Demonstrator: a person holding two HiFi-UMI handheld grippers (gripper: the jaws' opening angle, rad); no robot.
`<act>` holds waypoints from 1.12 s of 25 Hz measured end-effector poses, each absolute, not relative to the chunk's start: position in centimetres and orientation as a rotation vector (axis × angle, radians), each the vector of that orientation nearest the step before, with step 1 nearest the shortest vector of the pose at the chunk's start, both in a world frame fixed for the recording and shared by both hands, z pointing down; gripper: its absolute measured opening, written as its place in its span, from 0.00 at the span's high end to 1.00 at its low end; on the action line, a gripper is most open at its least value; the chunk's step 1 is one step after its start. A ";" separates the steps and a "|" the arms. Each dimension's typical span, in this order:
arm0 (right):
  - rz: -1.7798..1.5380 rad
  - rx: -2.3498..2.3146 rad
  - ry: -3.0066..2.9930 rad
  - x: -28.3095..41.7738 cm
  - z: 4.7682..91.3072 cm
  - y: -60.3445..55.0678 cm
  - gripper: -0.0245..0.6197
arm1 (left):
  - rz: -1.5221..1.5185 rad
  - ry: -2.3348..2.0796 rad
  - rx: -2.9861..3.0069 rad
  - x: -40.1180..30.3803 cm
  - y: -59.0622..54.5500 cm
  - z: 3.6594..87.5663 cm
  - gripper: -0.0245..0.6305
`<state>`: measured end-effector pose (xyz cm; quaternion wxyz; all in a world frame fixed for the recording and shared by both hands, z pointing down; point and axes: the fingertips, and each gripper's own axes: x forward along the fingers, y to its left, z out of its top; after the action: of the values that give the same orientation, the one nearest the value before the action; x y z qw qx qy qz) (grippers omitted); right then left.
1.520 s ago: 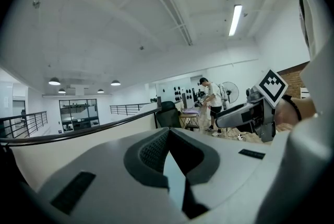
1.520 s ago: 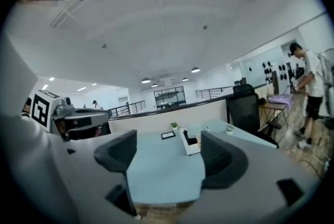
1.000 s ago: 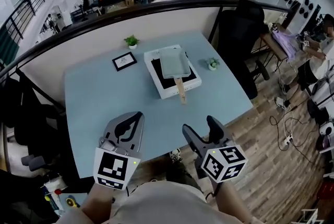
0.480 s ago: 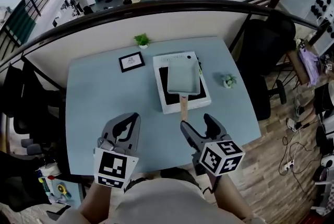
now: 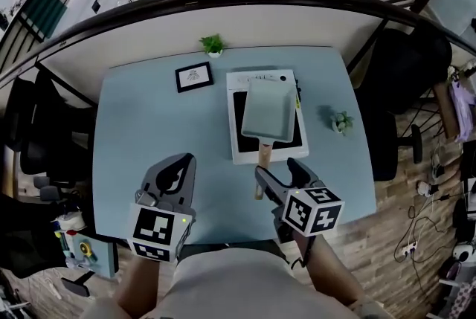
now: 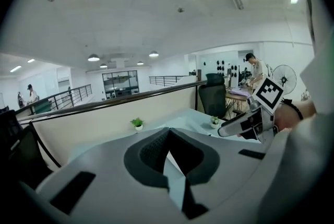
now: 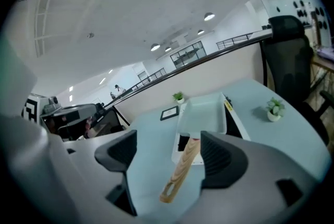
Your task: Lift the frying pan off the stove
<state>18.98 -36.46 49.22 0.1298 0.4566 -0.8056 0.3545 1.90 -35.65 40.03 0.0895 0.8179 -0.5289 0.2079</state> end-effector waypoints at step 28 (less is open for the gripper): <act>1.450 1.386 -1.818 17.5 61.8 -40.9 0.38 | 0.766 -1.261 2.399 1.1 -39.3 50.0 0.96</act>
<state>17.48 -40.90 61.84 0.2158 0.4999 -0.6558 0.5229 1.08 -39.31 49.97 0.1620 0.8405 -0.4419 0.2684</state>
